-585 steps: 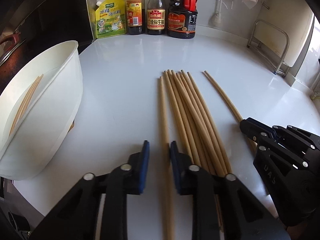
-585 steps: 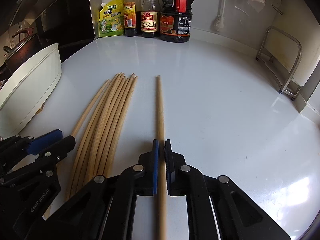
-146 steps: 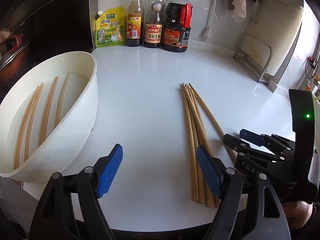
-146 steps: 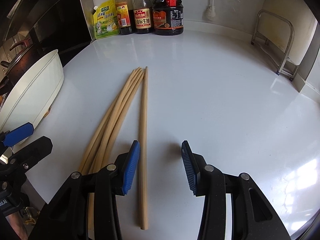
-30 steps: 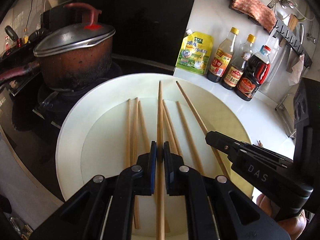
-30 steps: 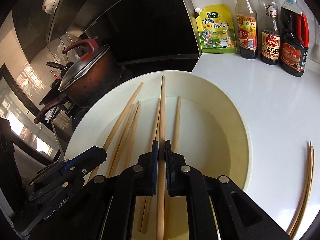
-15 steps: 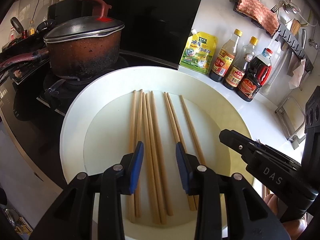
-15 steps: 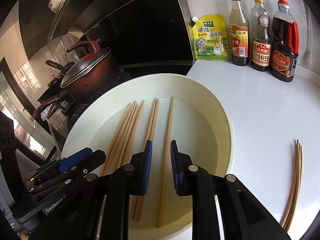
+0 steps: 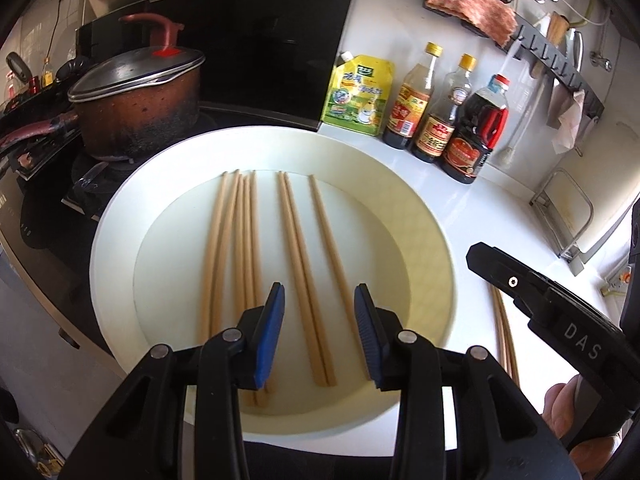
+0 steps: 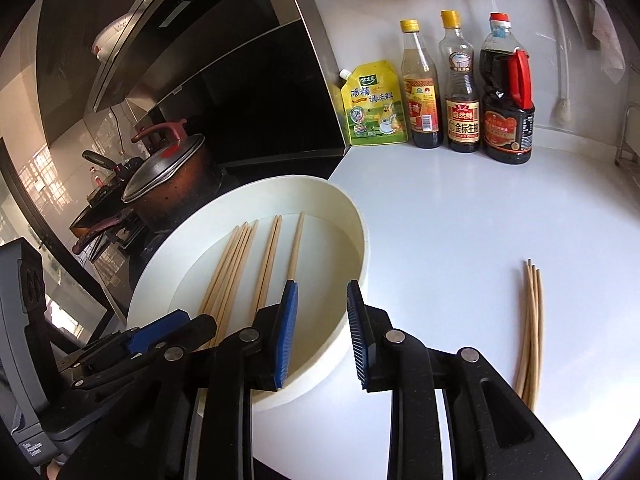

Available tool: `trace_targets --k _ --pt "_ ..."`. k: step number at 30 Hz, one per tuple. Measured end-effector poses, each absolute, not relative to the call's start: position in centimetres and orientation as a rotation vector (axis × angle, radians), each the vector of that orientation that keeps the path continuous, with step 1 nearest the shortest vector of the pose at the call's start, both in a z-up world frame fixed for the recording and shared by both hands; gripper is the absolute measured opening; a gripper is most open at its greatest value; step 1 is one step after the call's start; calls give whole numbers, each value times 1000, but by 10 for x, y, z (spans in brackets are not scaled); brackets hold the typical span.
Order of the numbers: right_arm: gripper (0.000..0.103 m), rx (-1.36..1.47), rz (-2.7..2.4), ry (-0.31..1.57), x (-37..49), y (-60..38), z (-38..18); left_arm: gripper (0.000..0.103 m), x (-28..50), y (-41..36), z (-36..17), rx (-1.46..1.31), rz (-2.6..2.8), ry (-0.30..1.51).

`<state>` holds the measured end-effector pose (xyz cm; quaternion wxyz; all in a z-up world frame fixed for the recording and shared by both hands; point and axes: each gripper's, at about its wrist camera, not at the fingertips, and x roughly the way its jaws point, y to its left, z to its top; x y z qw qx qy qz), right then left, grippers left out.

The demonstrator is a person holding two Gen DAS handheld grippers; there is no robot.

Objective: Organize utensils
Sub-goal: 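Move both open tools back to the chopstick pile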

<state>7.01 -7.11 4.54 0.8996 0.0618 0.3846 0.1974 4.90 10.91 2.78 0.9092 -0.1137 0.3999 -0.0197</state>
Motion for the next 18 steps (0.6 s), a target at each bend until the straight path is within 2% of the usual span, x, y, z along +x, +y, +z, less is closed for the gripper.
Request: trace_targets --k 4,10,15,18 --pt "31 150 385 775 63 -91 50 36 44 91 32 -218 -72 824" --pt "32 110 321 745 55 -118 50 39 37 61 35 -184 -115 825" --pt "34 78 270 746 50 -148 48 49 28 40 33 -161 -144 826" --pt "37 52 239 752 48 -165 43 50 24 27 28 -149 -156 840"
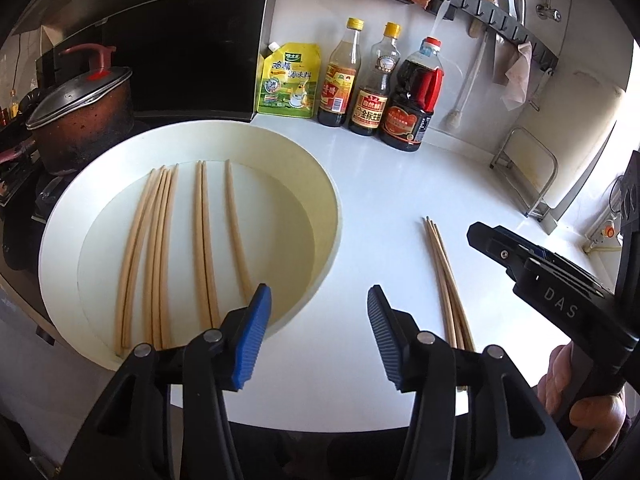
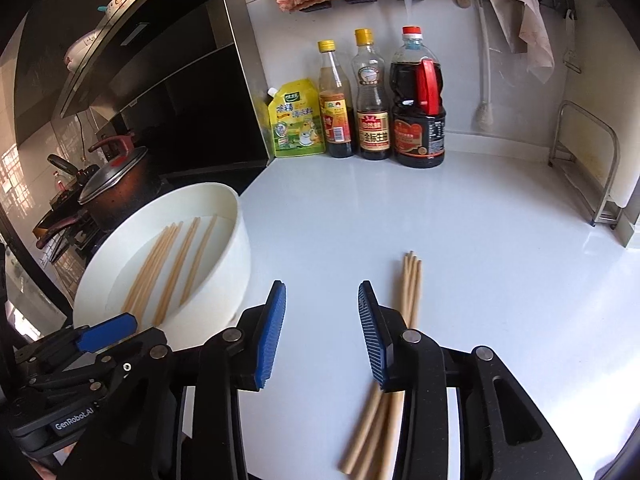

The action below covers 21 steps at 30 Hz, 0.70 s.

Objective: Organize utensils
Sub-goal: 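Move both open tools back to the chopstick pile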

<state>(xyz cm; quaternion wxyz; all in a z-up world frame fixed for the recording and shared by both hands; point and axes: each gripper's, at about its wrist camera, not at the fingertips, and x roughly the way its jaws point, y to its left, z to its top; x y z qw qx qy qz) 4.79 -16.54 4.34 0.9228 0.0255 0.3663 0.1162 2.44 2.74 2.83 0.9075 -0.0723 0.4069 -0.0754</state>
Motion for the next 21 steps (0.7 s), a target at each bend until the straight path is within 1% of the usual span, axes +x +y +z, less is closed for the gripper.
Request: trace_targets --k 3,5,13,21 --pt "37 43 211 772 48 -183 36 53 20 16 28 -113 -137 826" --pt "39 48 202 782 48 -193 30 54 19 10 29 -116 -155 829" --pt "40 34 172 831 54 -221 6 54 15 -17 39 -84 -176 786" --pt "40 4 185 908 64 -223 -23 54 17 -43 30 -62 -198 800"
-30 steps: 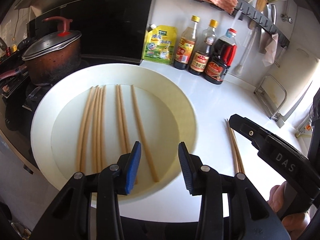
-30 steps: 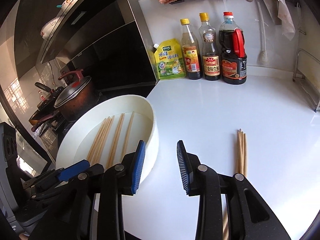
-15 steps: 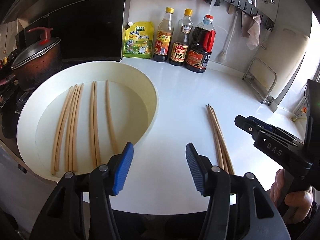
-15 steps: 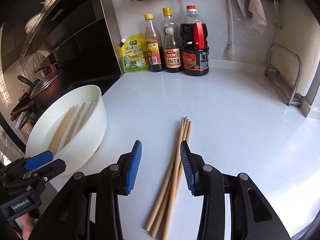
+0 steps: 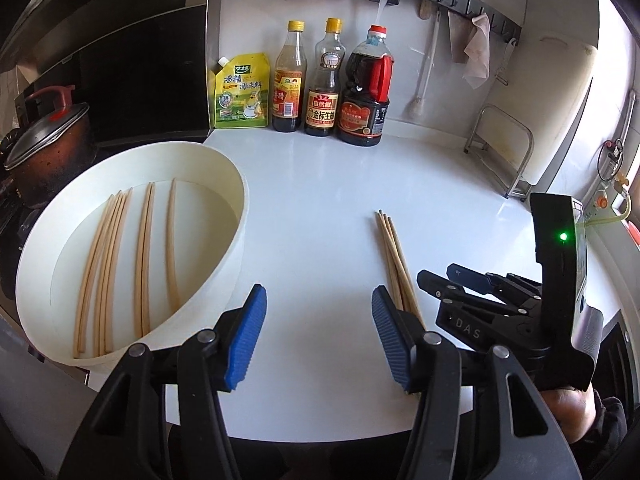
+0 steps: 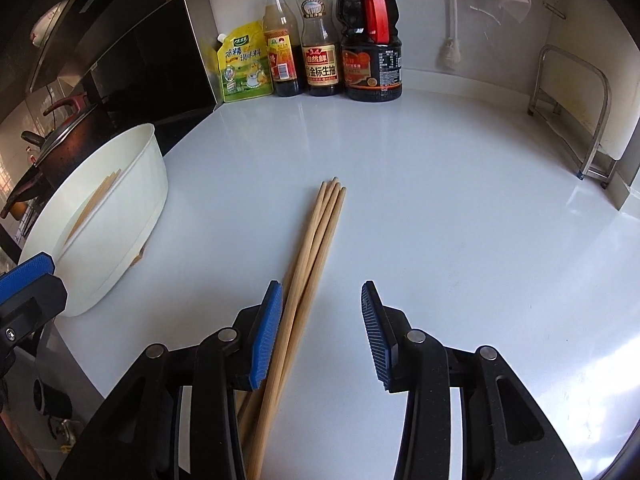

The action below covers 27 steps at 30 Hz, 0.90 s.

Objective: Organize utensils
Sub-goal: 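Move both open tools back to the chopstick pile, then position both open tools over the few remaining chopsticks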

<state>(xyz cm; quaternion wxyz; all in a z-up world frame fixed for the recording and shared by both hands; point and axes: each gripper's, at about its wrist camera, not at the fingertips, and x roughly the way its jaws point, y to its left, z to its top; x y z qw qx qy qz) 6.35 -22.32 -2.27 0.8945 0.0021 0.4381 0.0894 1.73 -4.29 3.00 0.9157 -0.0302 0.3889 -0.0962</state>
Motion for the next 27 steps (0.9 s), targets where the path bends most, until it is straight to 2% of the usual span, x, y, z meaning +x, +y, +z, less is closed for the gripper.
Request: trace_targets --k 11,27 --pt "40 -50 188 952 68 -214 -40 54 18 -61 25 -53 -218 809" --pt "40 34 138 949 71 -262 -40 56 37 -101 -10 -43 -203 855"
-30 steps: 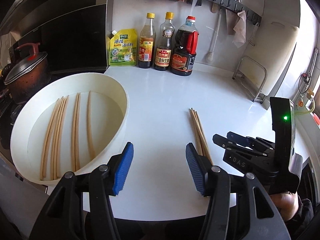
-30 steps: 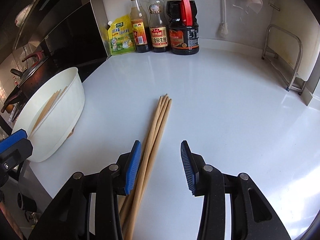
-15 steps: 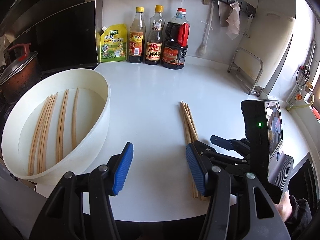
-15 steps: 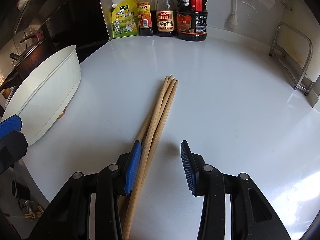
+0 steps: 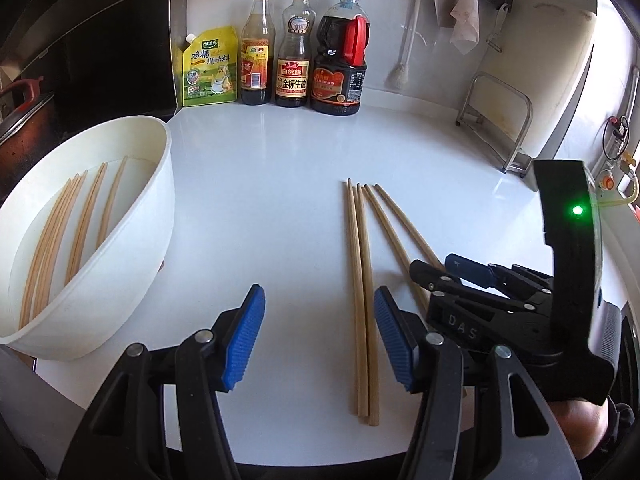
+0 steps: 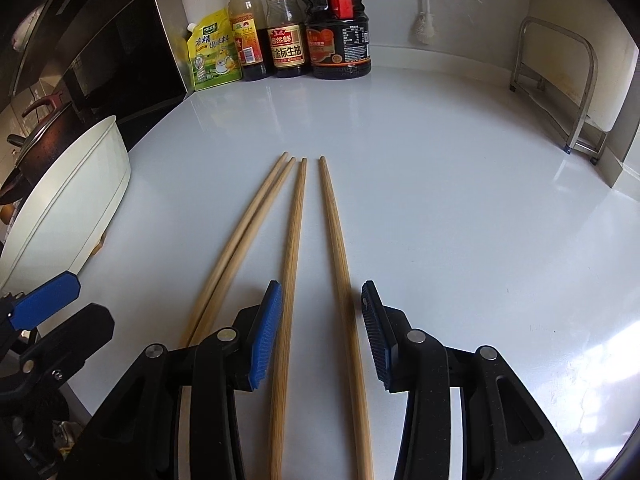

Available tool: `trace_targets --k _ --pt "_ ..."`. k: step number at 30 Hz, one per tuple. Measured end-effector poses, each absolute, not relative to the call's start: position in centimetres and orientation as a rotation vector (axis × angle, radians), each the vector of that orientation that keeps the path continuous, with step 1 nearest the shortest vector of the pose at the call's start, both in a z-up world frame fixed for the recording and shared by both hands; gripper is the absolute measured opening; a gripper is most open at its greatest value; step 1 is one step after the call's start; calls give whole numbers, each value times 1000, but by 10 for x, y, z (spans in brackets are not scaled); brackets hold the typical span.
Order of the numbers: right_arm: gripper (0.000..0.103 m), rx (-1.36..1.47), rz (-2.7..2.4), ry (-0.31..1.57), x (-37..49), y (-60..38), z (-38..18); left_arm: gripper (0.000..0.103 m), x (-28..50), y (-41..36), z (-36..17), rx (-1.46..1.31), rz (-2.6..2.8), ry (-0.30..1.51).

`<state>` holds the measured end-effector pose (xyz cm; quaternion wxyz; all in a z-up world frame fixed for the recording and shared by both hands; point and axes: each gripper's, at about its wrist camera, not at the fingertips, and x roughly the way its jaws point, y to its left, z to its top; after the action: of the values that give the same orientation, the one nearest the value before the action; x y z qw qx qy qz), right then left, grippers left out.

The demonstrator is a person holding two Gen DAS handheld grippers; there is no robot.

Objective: Organize utensils
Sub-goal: 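Position both open tools over the few remaining chopsticks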

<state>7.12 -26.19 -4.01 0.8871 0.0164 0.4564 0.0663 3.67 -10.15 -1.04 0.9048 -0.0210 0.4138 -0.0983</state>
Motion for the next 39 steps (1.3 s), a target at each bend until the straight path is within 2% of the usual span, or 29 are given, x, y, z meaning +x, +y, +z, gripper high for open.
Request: trace_targets --k 10,12,24,27,39 --pt "40 125 156 929 73 -295 -33 57 70 -111 -29 -24 -169 874" --pt "40 110 161 928 72 -295 -33 60 71 -110 -33 -28 -164 888" --pt "38 -95 99 933 70 -276 -39 62 72 -112 -43 -39 -189 932" --pt "33 -101 102 932 70 -277 -40 65 72 -113 -43 -35 -189 930" --pt "33 -56 83 941 71 -305 -39 65 74 -116 -52 -4 -183 947"
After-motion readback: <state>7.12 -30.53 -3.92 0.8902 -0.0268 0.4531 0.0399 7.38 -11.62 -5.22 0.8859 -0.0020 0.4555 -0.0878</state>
